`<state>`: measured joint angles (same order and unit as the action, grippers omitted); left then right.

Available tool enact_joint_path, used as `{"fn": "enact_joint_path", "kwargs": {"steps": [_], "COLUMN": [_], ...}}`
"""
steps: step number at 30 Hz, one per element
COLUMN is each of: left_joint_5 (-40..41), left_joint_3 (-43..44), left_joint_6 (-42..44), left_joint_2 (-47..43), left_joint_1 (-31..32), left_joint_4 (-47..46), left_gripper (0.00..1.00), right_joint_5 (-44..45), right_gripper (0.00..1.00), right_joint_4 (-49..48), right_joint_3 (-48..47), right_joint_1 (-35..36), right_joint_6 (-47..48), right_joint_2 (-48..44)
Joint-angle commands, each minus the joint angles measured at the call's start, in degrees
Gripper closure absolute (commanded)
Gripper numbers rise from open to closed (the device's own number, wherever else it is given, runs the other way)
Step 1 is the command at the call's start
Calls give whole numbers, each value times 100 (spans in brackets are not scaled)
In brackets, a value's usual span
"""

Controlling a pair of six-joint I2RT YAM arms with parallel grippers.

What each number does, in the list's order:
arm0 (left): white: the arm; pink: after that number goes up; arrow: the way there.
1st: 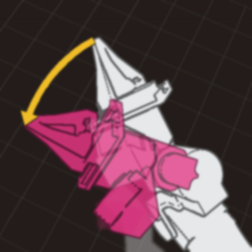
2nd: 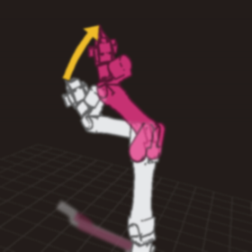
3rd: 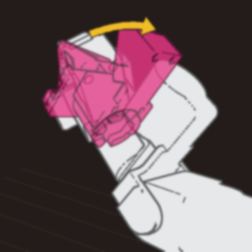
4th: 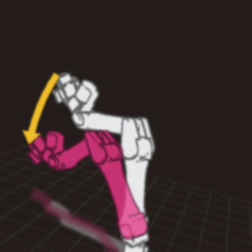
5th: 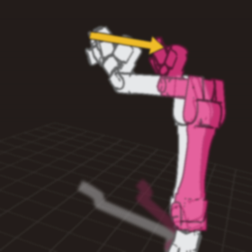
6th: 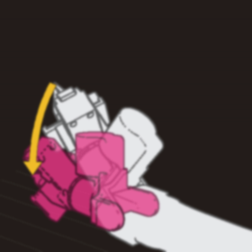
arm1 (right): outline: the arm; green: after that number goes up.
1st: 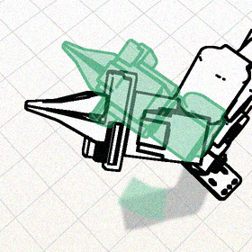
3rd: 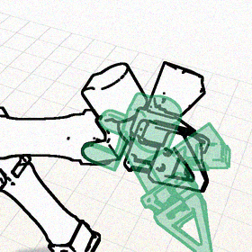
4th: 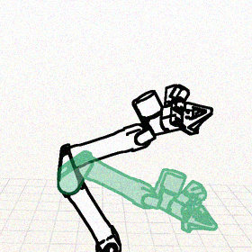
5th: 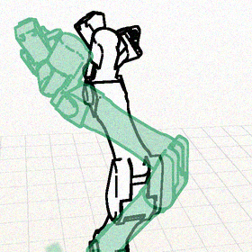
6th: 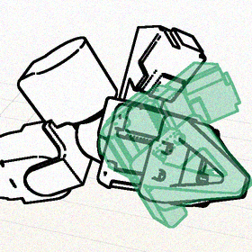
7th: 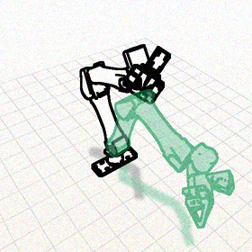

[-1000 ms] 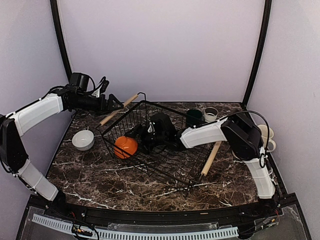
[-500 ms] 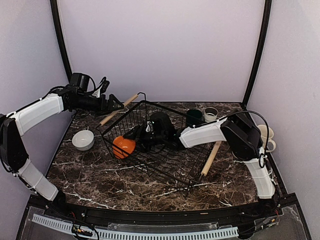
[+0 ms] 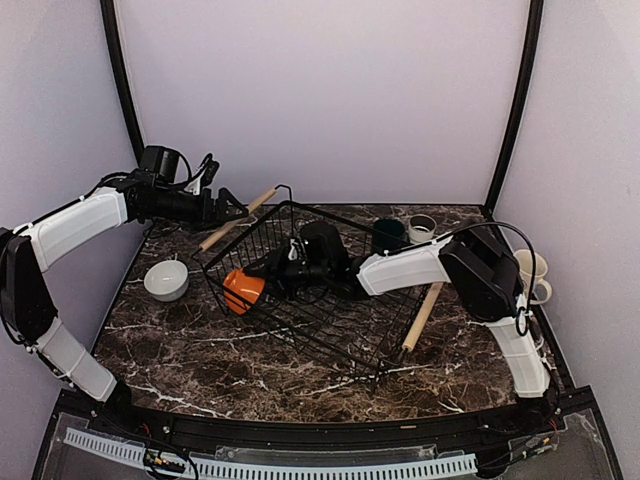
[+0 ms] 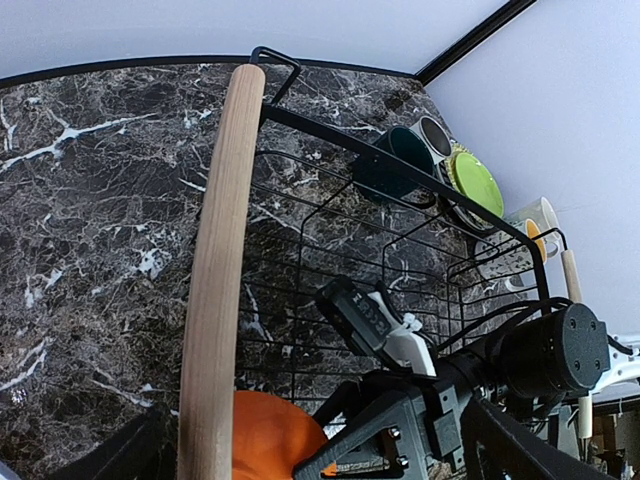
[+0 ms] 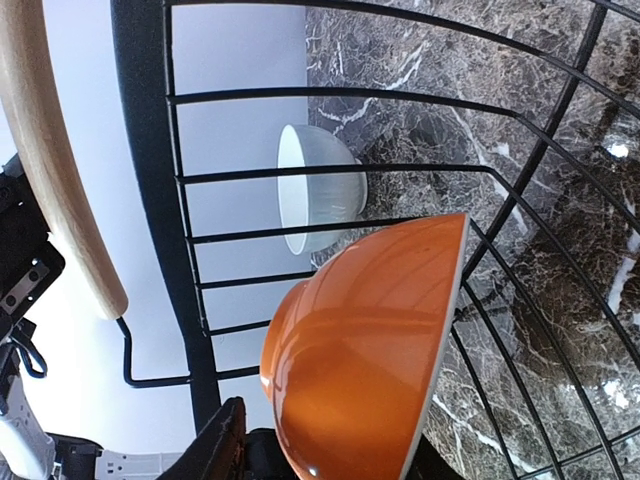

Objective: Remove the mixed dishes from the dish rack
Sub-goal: Grab the bowl from the dish rack.

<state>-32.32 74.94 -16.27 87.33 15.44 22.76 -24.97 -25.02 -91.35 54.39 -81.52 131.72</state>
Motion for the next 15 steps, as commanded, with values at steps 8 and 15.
{"fn": "enact_joint_path", "kwargs": {"steps": [8,15], "left_joint_5": [-99,-102], "left_joint_3": [-84,-84], "left_joint_6": [-25,-16], "left_joint_2": [8,-19], "left_joint_1": [29,29], "left_joint_4": [-22,-18], "left_gripper": [2,2], "right_joint_5": [-233,-241], "right_gripper": [68,83], "right_joint_4": [-499,-685], "right_joint_3": [-327,-152], "right_joint_1": [97,87], "right_joint_6": [-125,-149], "right_joint_2": [462,200]}}
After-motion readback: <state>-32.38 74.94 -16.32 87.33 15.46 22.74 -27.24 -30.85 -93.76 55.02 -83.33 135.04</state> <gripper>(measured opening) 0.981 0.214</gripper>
